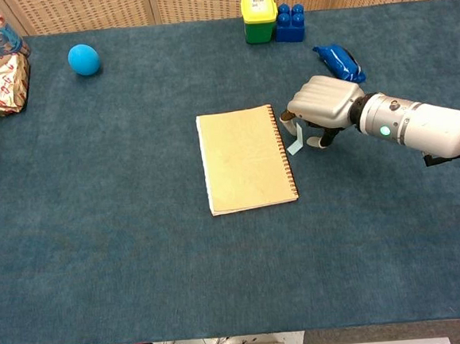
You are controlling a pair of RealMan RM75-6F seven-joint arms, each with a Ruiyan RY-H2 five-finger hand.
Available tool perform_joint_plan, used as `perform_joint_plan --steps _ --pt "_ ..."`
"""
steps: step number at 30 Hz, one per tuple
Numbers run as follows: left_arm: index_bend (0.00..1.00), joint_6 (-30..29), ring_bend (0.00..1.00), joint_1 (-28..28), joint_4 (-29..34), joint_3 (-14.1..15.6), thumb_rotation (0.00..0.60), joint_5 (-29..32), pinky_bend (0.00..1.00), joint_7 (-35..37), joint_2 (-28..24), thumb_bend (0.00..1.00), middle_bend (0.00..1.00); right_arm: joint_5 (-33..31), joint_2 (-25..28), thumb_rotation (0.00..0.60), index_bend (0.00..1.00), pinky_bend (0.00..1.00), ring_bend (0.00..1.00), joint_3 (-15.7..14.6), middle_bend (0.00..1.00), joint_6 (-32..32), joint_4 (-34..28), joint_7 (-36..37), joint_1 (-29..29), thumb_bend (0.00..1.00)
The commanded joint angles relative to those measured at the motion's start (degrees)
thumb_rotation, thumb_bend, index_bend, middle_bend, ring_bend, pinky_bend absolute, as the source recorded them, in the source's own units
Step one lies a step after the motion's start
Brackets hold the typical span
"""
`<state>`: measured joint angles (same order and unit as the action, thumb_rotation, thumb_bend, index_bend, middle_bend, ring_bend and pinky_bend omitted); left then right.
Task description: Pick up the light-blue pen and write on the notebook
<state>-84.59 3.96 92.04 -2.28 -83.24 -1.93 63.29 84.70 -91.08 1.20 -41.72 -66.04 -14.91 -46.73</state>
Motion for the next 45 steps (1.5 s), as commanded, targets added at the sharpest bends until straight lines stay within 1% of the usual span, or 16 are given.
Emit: perform_joint_plan --steps 1,5,21,28,33,36,42,45 --pt "0.2 0.01 0.23 0.01 -0.05 0.02 0.6 -0.07 0.12 0.02 0.03 0.34 0.27 -0.25 0.22 0.6 0.54 1.0 1.0 -0.17 1.0 -0.2 -0.26 -0.07 0.23 0.3" --pt "0.2 0.05 0.23 -0.01 -0.15 0.04 0.6 -0.1 0.12 0.05 0.09 0.34 0.27 -0.57 0.45 0.6 0.56 1.0 1.0 -0.46 1.0 -0.6 -0.53 0.01 0.67 0.31" --pt "0.2 -0.03 0.23 -0.2 -0.17 0.01 0.6 0.05 0.12 0.08 -0.09 0.34 0.27 -1.14 -1.24 0.6 0.56 1.0 1.0 -0.31 1.0 -0.34 1.4 0.32 0.04 0.31" --pt "0.2 -0.09 0.23 -0.37 -0.46 0.06 0.6 0.05 0.12 0.42 -0.12 0.34 0.27 -0.99 -1.31 0.6 0.57 1.0 1.0 -0.59 1.0 -0.56 1.48 0.51 0.01 0.34" --pt "0.2 -0.12 0.23 -0.38 -0.6 0.05 0.6 -0.06 0.12 0.68 -0.13 0.34 0.27 -0.67 -1.09 0.6 0.62 1.0 1.0 -0.87 1.0 -1.26 1.38 0.66 0.29 0.36" --pt "0.2 -0.14 0.23 -0.39 -0.67 0.12 0.6 -0.27 0.12 0.83 -0.12 0.34 0.27 -0.58 -1.16 0.6 0.65 1.0 1.0 -0.84 1.0 -1.78 1.45 0.47 0.41 0.38" --pt "0.2 -0.58 0.23 -0.62 -0.61 0.12 0.6 -0.47 0.12 1.17 -0.54 0.34 0.27 2.06 0.21 0.6 0.67 1.0 1.0 -0.29 1.0 -5.57 -0.77 -0.24 0.06 0.4" --pt "0.2 -0.48 0.23 -0.62 -0.35 0.27 0.6 -0.7 0.12 1.3 -0.84 0.34 0.27 4.41 2.19 0.6 0.67 1.0 1.0 -0.21 1.0 -5.49 -3.28 -3.24 -1.84 0.41"
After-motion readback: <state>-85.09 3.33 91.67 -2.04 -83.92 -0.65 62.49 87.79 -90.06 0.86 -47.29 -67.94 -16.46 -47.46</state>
